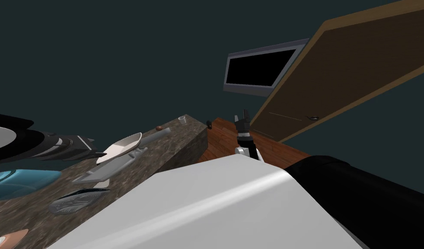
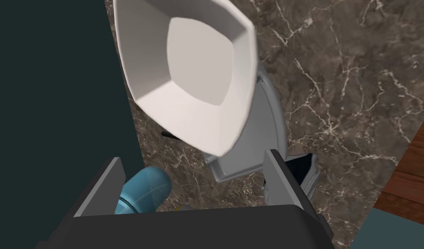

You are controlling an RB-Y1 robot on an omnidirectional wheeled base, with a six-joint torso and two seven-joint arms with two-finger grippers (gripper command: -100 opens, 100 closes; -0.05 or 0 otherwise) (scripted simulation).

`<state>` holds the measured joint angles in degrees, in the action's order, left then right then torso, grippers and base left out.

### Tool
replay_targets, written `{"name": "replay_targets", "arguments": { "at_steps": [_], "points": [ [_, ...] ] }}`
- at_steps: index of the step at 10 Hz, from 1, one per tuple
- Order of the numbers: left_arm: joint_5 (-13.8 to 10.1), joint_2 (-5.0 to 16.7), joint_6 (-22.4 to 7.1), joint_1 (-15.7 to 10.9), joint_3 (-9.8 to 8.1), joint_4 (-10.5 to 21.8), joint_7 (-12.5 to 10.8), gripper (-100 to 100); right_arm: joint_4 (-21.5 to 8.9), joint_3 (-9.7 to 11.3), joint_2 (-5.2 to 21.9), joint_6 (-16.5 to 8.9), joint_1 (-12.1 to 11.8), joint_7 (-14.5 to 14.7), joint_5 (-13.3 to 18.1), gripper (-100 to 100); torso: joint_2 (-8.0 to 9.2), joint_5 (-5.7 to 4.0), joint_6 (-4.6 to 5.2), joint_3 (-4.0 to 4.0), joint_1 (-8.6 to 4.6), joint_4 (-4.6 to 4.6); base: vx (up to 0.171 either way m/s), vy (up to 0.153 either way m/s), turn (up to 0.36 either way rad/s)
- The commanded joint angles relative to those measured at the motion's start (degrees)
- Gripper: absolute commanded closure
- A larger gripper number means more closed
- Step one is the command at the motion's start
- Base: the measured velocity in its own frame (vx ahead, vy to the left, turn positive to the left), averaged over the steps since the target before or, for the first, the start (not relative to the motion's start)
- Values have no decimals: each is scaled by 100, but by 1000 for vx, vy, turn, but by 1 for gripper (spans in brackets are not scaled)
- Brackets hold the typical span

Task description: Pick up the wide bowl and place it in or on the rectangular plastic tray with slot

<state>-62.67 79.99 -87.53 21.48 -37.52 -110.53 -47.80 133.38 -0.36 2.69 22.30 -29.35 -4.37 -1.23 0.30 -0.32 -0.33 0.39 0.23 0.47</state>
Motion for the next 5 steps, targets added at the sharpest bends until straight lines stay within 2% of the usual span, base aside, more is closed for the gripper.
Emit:
{"name": "replay_targets", "arguments": {
  "at_steps": [1, 5],
  "points": [
    [0, 0, 0, 0, 0, 0, 0, 0, 0, 0, 0, 0, 0, 0, 0, 0, 0, 0, 0, 0, 0, 0, 0, 0, 0],
    [0, 0, 0, 0, 0, 0, 0, 0, 0, 0, 0, 0, 0, 0, 0, 0, -7, -1, 0, -4, -4, -2, 0, 0, 0]
  ]
}}
